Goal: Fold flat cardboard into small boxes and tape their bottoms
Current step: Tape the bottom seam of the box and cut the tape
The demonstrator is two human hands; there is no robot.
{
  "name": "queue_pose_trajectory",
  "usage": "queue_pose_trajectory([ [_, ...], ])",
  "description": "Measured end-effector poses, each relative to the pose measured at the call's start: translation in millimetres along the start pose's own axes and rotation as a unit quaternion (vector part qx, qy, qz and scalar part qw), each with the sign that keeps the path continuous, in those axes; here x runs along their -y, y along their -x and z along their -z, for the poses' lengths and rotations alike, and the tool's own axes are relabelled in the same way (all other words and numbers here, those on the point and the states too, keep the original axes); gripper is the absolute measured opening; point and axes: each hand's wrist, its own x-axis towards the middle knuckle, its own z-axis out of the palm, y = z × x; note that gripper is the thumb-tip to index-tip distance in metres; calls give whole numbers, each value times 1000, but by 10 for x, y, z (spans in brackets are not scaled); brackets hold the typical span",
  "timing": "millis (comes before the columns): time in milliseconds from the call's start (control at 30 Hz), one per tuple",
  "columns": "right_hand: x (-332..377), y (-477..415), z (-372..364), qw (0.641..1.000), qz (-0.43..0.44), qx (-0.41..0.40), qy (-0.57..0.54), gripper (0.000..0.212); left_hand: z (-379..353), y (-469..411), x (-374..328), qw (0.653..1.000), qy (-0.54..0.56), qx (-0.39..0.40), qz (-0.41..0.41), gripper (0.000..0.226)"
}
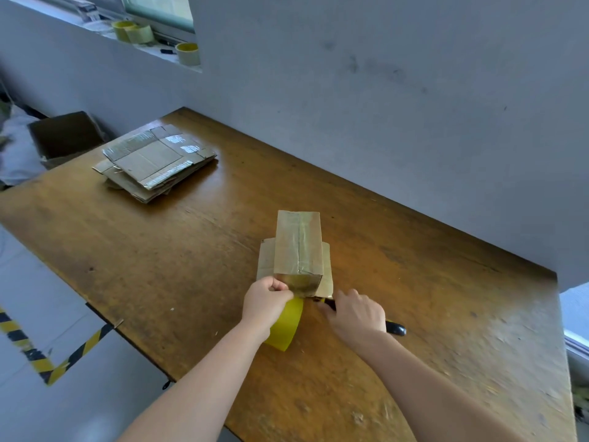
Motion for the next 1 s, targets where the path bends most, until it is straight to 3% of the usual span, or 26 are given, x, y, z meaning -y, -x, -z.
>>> queue_pose_trajectory([
  [100,-75,121,-233,998,-7,56,-15,54,20,0,-22,1000,-14,-7,-7,3],
  [167,-64,135,-271,999,-9,40,-10,59,30,-2,-18,1000,-22,-6,-8,3],
  [233,-6,74,-156,994,-4,-93,-62,61,44,-1,-16,1000,-19,-2,-12,1],
  [300,100,-46,31,962,52,-240,-119,55,57,-10,-15,1000,-15,-6,-17,4],
  [333,170,-108,120,952,91,-266,-125,54,61,-13,-16,1000,-17,-11,-17,8],
  [400,316,-217,231,958,153,-219,-107,63,75,-18,-17,1000,-17,-17,-14,9],
  [467,428,-303,234,970,155,-162,-90,70,88,-35,-4,1000,-17,-13,-18,6],
  [667,499,-409,149,972,135,-176,-74,54,114,-95,-39,1000,-15,-3,-3,17],
  [733,500,-425,144,971,135,-185,-72,54,114,-133,-47,999,-25,14,17,11],
  [867,511,-454,197,973,152,-159,-71,54,88,-112,55,988,-144,57,20,8],
  [933,491,-456,217,974,155,-146,-81,55,119,-65,71,983,-170,63,-23,13],
  [1000,471,-446,223,973,153,-142,-102,56,185,1,51,960,-240,42,-138,10],
])
